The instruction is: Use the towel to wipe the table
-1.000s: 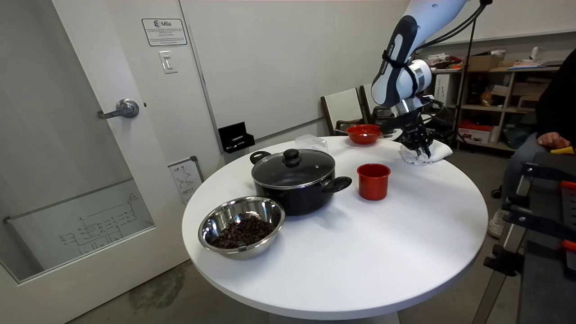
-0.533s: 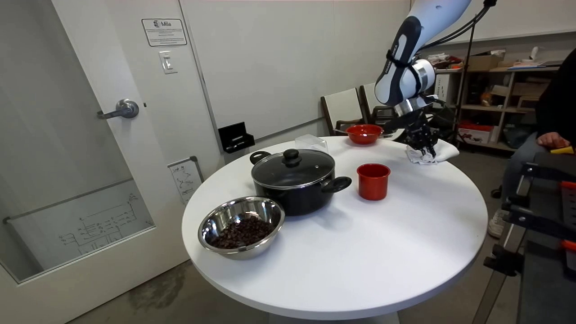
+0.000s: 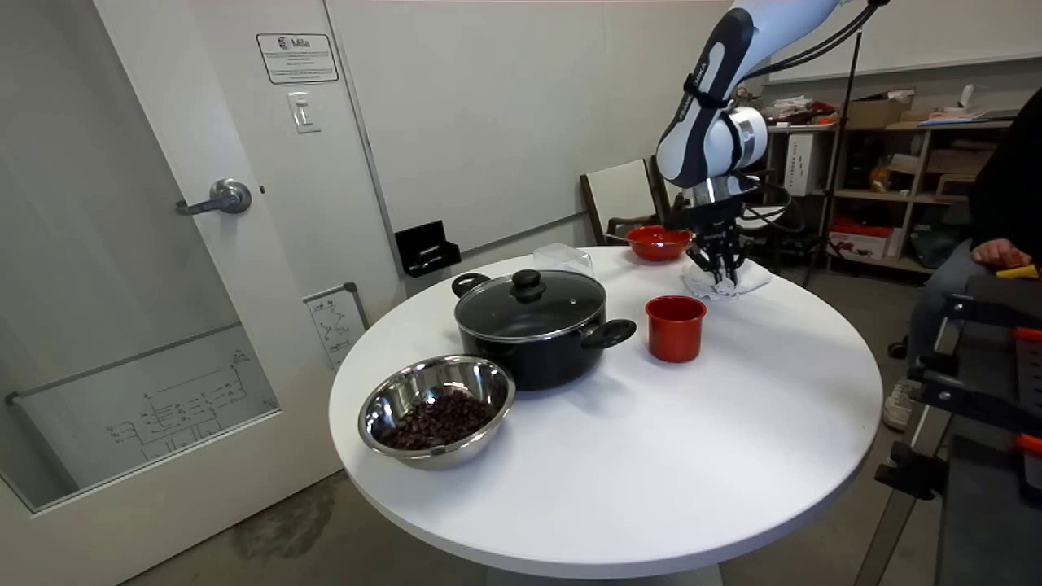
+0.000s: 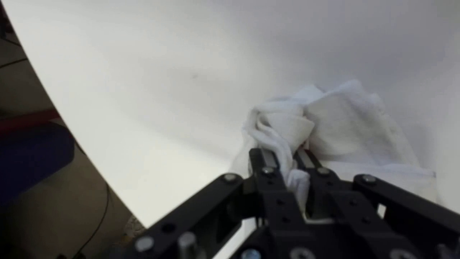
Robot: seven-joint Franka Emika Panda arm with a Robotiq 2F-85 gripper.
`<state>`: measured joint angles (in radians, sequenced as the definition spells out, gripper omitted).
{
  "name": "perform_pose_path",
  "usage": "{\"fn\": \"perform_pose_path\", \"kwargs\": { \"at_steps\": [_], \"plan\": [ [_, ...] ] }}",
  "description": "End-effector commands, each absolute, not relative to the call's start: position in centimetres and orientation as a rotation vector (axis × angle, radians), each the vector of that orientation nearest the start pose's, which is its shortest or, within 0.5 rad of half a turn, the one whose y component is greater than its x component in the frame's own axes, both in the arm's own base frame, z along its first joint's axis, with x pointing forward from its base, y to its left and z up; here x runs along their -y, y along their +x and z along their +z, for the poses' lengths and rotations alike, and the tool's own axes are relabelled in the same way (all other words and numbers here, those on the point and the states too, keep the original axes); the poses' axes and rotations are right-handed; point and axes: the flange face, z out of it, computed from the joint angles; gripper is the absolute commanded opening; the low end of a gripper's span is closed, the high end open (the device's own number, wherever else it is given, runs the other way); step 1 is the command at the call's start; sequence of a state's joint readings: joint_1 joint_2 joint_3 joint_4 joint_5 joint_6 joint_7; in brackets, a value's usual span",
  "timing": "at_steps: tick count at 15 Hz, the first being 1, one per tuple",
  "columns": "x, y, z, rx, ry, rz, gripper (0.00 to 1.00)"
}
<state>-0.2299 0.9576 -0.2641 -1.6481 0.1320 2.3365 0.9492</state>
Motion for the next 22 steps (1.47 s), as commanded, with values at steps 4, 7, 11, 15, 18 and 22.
{"fn": "perform_pose_path", "kwargs": {
  "at_steps": [4,7,11,15,18,22],
  "plan": [
    [25.3,57.5,4.2,-1.773,-2.558,0.269,0.04],
    [25.7,57.1,4.5,-1.598,-2.538,0.263,0.04],
    [26.6,55.9,5.2,-1.425,-2.462,0.457,0.04],
    [24.1,54.0,4.9,-1.370,-2.495,0.824,0.04],
    [21.5,53.5,4.4,-1.309,-2.562,1.029,0.04],
    [19.8,53.8,2.4,-1.302,-2.630,1.204,0.04]
  ]
}}
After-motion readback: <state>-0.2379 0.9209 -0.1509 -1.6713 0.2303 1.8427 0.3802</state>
